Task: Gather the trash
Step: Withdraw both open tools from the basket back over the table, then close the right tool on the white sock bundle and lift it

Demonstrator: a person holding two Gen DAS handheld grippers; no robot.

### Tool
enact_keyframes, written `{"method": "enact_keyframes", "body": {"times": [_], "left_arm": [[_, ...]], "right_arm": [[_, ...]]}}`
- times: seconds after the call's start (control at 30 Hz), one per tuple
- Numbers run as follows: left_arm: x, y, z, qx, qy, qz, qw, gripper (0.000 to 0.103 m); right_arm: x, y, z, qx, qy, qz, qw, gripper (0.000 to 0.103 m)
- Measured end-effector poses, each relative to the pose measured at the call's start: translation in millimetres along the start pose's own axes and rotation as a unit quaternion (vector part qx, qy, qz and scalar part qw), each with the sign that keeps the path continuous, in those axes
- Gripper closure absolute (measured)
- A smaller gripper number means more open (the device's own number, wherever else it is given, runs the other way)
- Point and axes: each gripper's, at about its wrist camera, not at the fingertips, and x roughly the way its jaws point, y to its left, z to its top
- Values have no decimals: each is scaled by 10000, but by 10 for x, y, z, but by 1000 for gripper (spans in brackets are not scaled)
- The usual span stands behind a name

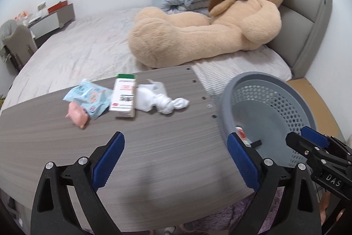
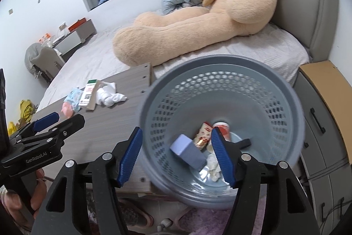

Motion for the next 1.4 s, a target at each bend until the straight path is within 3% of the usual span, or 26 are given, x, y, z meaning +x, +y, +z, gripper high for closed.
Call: {"method": "enact_keyframes", "body": {"times": [0.33,0.63,0.9,1.4], "left_arm": [[-15,759,-131,-668,9,707,9953,10],[30,1261,-179,-1108,100,1031,9884,10],[122,1485,-112,-1299,182,1167,9845,10],[429,1791,32,-1550,460,1299,9782,10]], "right_arm": [[227,527,121,-502,-16,433,9978,34],[660,1046,340,-1219,495,877,9874,34],[1051,1380,476,-1800,836,877,9762,31],[1668,1433,700,-1903,1250,683,9713,31]]}}
